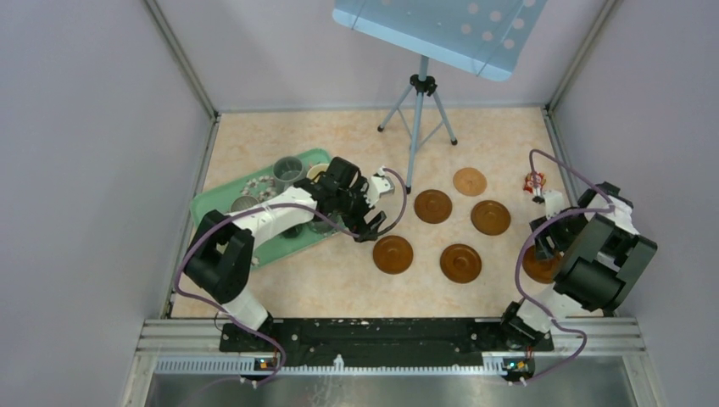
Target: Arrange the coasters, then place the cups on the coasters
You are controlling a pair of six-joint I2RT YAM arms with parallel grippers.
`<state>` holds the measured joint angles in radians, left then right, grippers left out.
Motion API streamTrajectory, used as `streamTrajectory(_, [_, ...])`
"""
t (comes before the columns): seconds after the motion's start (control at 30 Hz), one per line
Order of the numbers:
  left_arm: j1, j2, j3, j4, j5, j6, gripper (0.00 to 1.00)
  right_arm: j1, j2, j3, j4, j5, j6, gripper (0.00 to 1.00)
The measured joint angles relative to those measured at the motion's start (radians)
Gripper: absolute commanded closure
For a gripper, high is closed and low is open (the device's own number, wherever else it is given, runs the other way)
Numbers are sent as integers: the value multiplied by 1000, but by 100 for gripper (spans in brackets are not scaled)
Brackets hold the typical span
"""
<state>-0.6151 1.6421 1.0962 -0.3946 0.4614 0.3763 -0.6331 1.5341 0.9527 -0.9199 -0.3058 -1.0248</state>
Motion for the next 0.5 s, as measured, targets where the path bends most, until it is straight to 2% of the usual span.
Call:
streamTrajectory(0.33, [0, -16, -6, -2, 2, -7, 1, -7, 35, -18, 68, 54, -53, 42])
streamTrajectory(0.5, [0, -19, -10, -2, -1, -8, 1, -7, 26, -66, 95, 65, -65, 37])
